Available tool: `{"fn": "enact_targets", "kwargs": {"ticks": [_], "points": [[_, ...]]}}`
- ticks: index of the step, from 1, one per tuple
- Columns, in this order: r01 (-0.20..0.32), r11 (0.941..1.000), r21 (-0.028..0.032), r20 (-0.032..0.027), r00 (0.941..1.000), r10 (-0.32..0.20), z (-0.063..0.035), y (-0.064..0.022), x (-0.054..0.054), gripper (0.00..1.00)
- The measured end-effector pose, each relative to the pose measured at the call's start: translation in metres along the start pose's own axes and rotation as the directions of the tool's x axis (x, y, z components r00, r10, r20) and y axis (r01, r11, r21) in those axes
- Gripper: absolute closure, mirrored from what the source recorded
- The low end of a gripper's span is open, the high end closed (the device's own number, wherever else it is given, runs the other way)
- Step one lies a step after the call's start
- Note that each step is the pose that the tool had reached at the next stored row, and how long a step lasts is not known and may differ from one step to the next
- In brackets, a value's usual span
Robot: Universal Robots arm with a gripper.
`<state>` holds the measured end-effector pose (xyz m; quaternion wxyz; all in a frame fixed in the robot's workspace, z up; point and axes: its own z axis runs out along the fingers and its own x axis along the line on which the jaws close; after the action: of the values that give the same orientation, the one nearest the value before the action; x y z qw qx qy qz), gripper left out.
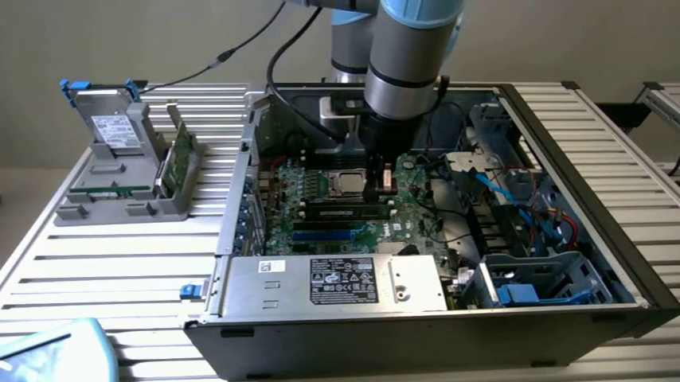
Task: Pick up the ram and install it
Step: 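Press down the ram until it locks into place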
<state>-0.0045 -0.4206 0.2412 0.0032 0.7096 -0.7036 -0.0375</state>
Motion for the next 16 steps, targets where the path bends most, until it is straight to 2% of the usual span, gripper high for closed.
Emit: {"fn": "enact_targets", "kwargs": {"ticks": [16], "points": [[0.0,1.0,0.0001,0.0006,1.0,0.0,0.0071,-0.0004,0.0018,0.89]]}}
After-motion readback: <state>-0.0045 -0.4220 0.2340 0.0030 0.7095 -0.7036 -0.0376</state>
